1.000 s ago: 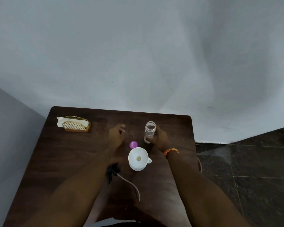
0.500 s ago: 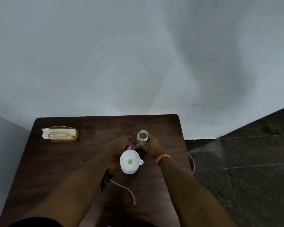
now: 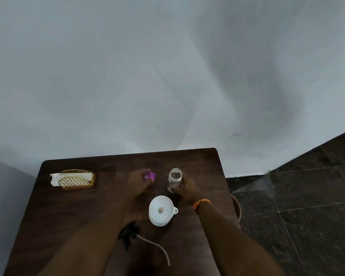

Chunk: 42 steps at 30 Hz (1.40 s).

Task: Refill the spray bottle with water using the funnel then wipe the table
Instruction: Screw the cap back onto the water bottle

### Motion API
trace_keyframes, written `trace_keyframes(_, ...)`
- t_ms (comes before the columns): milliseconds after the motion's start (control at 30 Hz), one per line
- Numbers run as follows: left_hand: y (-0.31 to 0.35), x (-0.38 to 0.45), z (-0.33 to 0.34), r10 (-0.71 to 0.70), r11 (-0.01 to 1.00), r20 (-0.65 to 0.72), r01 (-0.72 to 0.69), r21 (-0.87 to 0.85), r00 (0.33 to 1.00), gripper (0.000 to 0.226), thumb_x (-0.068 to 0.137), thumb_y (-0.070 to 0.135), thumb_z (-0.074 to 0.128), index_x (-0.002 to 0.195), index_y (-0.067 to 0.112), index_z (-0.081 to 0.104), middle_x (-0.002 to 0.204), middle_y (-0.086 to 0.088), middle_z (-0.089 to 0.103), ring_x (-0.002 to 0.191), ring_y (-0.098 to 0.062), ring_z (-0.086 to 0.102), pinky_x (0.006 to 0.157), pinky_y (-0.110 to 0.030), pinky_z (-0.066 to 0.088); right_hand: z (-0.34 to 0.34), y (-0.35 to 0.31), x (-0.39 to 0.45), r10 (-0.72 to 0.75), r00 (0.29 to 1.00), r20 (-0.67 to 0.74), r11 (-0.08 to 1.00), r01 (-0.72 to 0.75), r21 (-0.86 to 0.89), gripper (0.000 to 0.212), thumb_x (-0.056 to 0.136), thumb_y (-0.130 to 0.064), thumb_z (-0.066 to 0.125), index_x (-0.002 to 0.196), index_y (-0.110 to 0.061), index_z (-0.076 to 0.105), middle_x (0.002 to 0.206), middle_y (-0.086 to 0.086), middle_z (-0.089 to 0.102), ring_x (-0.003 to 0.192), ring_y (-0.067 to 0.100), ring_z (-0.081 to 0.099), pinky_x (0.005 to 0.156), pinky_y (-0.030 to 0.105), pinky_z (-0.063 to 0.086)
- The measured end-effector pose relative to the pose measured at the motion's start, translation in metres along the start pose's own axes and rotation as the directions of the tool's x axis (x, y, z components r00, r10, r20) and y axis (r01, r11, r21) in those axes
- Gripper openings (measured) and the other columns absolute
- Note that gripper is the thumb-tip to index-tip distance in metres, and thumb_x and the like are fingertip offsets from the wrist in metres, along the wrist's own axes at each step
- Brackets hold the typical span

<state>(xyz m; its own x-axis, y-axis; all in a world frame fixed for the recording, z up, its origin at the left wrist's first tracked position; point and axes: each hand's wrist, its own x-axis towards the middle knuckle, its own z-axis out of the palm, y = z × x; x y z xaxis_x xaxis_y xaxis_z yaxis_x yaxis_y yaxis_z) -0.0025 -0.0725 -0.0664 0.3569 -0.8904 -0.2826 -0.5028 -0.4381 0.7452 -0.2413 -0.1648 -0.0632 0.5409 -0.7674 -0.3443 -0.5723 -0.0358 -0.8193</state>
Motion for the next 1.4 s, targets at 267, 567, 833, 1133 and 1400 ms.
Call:
trace_keyframes(267, 0.113, 0.001, -0.041, 0.322, 0.938, -0.022, -0.322, -0.13, 0.947, 0.037, 0.096, 0.037, 0.071, 0.133, 0.031, 0.069, 0.122, 0.011, 0.072, 0.115, -0.003, 0.066, 0.103, -0.028, 0.052, -0.009, -0.055, 0.005, -0.064, 0.986, -0.152, 0.998, 0.064, -0.003, 0.056, 0.077, -0.007, 0.083, 0.114, -0.042, 0.06, 0.104, -0.013, 0.072, 0.096, -0.001, 0.068, 0.08, 0.012, 0.052)
trace_keyframes(567, 0.158, -0.016, -0.065, 0.567, 0.823, 0.04, -0.568, 0.016, 0.823, 0.042, 0.099, 0.024, 0.068, 0.14, 0.033, 0.064, 0.128, 0.01, 0.053, 0.115, -0.008, 0.061, 0.081, -0.024, 0.06, -0.036, -0.094, -0.003, -0.158, 0.971, -0.18, 0.979, 0.131, -0.154, 0.06, 0.065, -0.055, 0.075, 0.118, -0.03, 0.059, 0.107, -0.006, 0.073, 0.097, 0.017, 0.07, 0.087, 0.045, 0.059)
trace_keyframes(833, 0.187, -0.043, -0.06, 0.623, 0.777, 0.042, -0.613, -0.142, 0.781, 0.046, 0.093, 0.014, 0.062, 0.135, 0.031, 0.062, 0.15, 0.009, 0.046, 0.144, -0.013, 0.044, 0.11, -0.038, 0.05, -0.046, -0.107, -0.027, -0.211, 0.948, -0.237, 0.976, 0.189, -0.111, 0.052, 0.067, -0.05, 0.075, 0.114, -0.034, 0.06, 0.104, -0.011, 0.074, 0.096, 0.013, 0.07, 0.088, 0.046, 0.059)
trace_keyframes(1133, 0.184, -0.059, -0.054, 0.294, 0.803, -0.103, -0.304, -0.513, 0.95, 0.017, 0.107, 0.018, 0.054, 0.119, 0.021, 0.066, 0.123, -0.003, 0.07, 0.11, -0.03, 0.073, 0.093, -0.046, 0.062, -0.057, -0.109, -0.055, -0.227, 0.942, -0.245, 0.972, 0.204, -0.118, 0.057, 0.074, -0.034, 0.085, 0.124, -0.024, 0.06, 0.111, -0.001, 0.075, 0.098, 0.018, 0.071, 0.091, 0.044, 0.06)
trace_keyframes(1400, 0.185, -0.06, -0.043, 0.172, 0.834, -0.219, -0.261, -0.487, 0.96, 0.026, 0.105, 0.024, 0.059, 0.13, 0.031, 0.058, 0.134, 0.003, 0.06, 0.105, -0.022, 0.074, 0.093, -0.043, 0.063, -0.059, -0.106, -0.066, -0.234, 0.936, -0.263, 0.972, 0.216, -0.098, 0.058, 0.075, -0.031, 0.085, 0.126, -0.021, 0.059, 0.114, 0.002, 0.074, 0.101, 0.02, 0.071, 0.094, 0.042, 0.059)
